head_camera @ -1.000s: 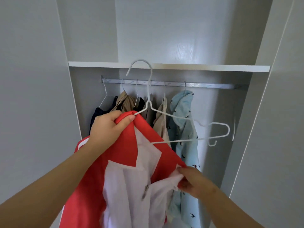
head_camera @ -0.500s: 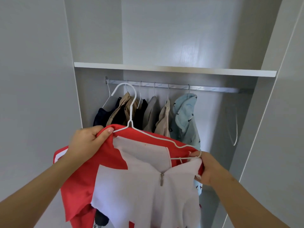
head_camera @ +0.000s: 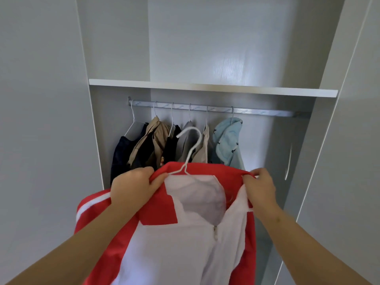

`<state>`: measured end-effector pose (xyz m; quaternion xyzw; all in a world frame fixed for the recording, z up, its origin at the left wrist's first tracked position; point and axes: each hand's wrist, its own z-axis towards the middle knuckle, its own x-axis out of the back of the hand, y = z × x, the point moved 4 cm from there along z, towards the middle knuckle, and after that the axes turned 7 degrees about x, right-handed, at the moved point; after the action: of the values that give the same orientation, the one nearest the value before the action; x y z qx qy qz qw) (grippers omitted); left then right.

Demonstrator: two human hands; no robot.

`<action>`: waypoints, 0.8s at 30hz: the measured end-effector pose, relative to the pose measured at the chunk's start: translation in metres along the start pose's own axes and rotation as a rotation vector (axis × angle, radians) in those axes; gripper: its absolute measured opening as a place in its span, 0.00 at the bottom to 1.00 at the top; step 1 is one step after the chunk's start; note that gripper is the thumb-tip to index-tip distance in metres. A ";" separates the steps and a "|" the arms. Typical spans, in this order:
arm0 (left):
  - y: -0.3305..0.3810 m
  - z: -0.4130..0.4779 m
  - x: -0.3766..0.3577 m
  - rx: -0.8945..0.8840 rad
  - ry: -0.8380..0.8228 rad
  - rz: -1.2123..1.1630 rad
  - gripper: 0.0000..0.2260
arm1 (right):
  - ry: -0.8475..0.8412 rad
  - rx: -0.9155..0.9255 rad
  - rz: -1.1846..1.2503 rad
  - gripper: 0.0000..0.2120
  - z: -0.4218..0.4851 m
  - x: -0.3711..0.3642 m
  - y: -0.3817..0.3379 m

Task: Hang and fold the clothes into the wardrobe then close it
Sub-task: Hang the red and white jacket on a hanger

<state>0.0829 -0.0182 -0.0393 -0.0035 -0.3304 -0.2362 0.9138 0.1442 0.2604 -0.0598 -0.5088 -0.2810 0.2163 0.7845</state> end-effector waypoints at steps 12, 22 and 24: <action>-0.013 0.014 -0.002 0.338 -0.162 -0.430 0.17 | -0.060 0.545 -0.611 0.12 -0.016 -0.001 -0.031; 0.012 0.011 0.003 0.271 -0.188 -0.583 0.25 | -0.261 0.350 -0.626 0.24 -0.019 -0.023 -0.034; 0.019 0.008 0.001 0.244 -0.180 -0.571 0.24 | -0.311 0.333 -0.591 0.26 -0.023 -0.031 -0.033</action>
<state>0.0872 -0.0007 -0.0298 0.1778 -0.4235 -0.4406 0.7713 0.1376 0.2128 -0.0434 -0.2321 -0.4923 0.0979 0.8332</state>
